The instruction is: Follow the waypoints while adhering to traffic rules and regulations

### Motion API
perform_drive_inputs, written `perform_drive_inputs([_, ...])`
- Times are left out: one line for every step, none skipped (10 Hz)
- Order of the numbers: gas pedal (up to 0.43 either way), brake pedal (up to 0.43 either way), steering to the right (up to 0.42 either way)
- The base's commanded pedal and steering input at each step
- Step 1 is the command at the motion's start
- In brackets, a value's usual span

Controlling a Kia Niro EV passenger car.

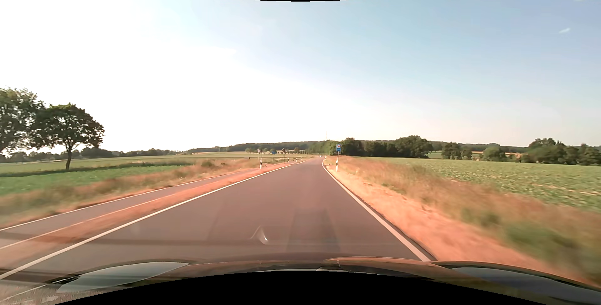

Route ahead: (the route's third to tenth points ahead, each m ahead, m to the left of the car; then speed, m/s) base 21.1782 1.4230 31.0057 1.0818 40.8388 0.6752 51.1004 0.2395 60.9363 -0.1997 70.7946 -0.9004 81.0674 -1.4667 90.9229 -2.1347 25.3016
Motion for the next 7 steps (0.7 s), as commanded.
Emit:
perform_drive_inputs([0.220,0.000,0.009])
perform_drive_inputs([0.220,0.000,0.008])
perform_drive_inputs([0.220,0.000,0.006])
perform_drive_inputs([0.220,0.000,0.004])
perform_drive_inputs([0.220,0.000,0.004])
perform_drive_inputs([0.220,0.000,0.006])
perform_drive_inputs([0.220,0.000,0.007])
